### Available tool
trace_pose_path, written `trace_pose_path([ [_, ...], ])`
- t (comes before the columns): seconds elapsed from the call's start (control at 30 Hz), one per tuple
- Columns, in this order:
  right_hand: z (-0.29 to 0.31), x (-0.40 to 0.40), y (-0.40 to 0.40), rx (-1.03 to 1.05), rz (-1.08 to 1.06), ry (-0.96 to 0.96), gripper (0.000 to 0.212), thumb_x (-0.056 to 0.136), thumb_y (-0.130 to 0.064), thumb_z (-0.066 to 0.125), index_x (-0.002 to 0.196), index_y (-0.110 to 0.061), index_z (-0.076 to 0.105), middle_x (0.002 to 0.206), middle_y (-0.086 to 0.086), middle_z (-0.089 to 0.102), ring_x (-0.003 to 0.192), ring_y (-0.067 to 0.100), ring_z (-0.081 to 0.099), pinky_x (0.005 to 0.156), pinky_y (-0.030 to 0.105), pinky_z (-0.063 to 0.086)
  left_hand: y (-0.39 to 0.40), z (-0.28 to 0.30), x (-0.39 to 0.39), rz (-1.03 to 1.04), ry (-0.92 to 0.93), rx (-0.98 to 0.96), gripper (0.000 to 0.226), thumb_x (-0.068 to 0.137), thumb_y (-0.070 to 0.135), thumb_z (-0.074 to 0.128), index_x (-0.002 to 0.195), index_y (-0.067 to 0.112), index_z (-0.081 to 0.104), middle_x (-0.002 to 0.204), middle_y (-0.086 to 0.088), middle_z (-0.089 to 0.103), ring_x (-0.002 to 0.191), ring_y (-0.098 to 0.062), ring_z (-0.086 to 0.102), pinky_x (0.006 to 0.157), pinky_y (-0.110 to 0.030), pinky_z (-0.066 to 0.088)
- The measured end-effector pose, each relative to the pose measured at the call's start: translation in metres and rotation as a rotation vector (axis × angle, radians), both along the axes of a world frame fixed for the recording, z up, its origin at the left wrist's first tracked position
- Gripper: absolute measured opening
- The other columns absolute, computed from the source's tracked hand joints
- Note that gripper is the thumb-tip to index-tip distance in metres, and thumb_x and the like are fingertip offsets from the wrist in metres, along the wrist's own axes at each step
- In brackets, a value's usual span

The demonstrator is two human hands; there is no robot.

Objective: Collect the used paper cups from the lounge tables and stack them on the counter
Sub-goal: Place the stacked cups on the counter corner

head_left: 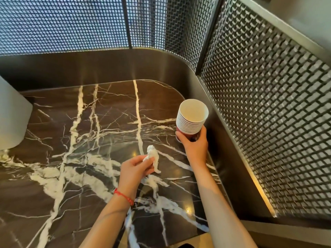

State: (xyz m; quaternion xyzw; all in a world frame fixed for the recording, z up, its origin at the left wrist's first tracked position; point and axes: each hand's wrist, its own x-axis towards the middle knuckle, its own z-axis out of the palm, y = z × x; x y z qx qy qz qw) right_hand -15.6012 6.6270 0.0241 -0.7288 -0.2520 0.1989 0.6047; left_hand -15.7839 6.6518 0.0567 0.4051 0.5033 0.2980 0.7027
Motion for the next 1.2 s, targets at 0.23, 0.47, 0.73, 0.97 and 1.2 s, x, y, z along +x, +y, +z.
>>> trace_pose_path([
  [0.23,-0.001,0.008,0.010,0.005,0.006,-0.012,0.072,0.067,-0.029,0.082,0.128,-0.026,0.043,0.122,-0.012,0.053,0.115,0.007,0.050,0.093,0.022,0.044,0.006,0.000,0.003,-0.020,0.007,0.031,0.010,0.082,0.008,0.065,0.080,0.012,0.074,0.076,-0.010,0.073,0.070,-0.014,0.069,0.060,-0.017,0.054],
  [0.47,-0.001,0.008,0.011,0.009,0.007,-0.009,0.073,0.067,-0.030,0.081,0.129,-0.026,0.042,0.124,-0.012,0.051,0.116,0.006,0.047,0.084,0.010,0.039,0.004,-0.002,0.001,-0.014,0.024,0.031,0.009,0.082,0.009,0.065,0.081,0.012,0.074,0.076,-0.010,0.073,0.069,-0.013,0.069,0.060,-0.016,0.053],
  [0.73,0.000,0.008,0.011,0.020,0.015,-0.017,0.070,0.070,-0.029,0.079,0.129,-0.026,0.041,0.121,-0.014,0.050,0.112,0.004,0.047,0.079,0.006,0.037,0.000,0.000,-0.002,-0.006,0.019,0.031,0.011,0.080,0.009,0.066,0.077,0.016,0.073,0.072,-0.005,0.073,0.066,-0.010,0.068,0.058,-0.016,0.053],
  [0.97,0.004,0.016,0.019,0.043,0.013,-0.003,0.067,0.070,-0.026,0.080,0.127,-0.026,0.044,0.118,-0.014,0.053,0.110,0.005,0.050,0.084,0.013,0.041,0.005,0.002,0.000,0.007,0.005,0.026,0.010,0.080,0.007,0.066,0.077,0.013,0.073,0.072,-0.006,0.073,0.065,-0.012,0.069,0.058,-0.017,0.054],
  [1.2,0.004,0.025,0.040,0.034,-0.004,-0.013,0.070,0.070,-0.024,0.081,0.130,-0.019,0.046,0.123,-0.005,0.056,0.113,0.010,0.051,0.093,0.026,0.044,0.023,-0.001,0.008,0.045,0.009,0.016,0.008,0.081,0.005,0.065,0.086,0.005,0.072,0.079,-0.014,0.072,0.071,-0.019,0.069,0.058,-0.018,0.054],
])
